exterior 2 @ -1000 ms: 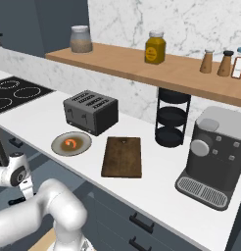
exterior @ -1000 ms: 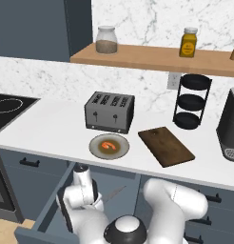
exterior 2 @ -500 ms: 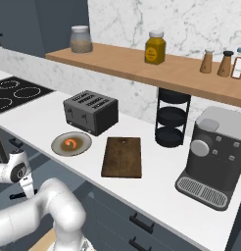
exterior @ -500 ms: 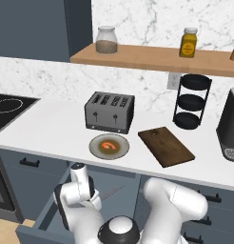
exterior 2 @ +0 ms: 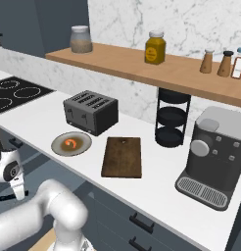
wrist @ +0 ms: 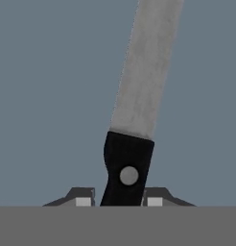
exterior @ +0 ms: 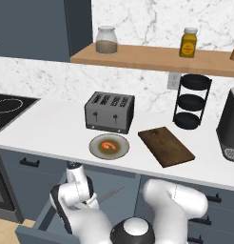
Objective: Pick up the knife from the drawer and place it on the cutting board. Then place the meat from the plate to the cutting board.
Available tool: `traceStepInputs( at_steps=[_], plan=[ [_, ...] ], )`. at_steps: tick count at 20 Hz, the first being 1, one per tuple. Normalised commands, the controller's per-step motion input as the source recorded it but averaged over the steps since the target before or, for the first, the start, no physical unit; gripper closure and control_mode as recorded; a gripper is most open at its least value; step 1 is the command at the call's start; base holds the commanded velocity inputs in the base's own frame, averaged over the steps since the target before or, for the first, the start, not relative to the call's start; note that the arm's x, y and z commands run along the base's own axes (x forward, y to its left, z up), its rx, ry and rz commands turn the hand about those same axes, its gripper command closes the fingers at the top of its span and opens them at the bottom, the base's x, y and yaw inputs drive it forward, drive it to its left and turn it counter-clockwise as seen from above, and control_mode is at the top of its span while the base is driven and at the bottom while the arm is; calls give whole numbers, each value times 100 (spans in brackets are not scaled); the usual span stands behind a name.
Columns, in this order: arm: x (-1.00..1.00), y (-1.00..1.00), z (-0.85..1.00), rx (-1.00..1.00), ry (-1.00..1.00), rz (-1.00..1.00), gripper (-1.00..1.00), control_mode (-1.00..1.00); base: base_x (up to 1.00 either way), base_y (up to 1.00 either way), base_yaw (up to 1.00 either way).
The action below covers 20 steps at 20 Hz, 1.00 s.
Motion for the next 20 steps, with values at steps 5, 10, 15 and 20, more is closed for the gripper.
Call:
traceStepInputs(
  at_steps=[5,10,15,20],
  plan=[
    [-63,0,100,0,-5,-3,100,-100,0,0,0],
    [-71,-6,100,0,-8,-2,100,-100,0,0,0],
    [-48,-36,100,0,-6,-2,100,-100,0,0,0],
    [-3,-62,99,0,-5,-3,100,-100,0,0,0]
  ],
)
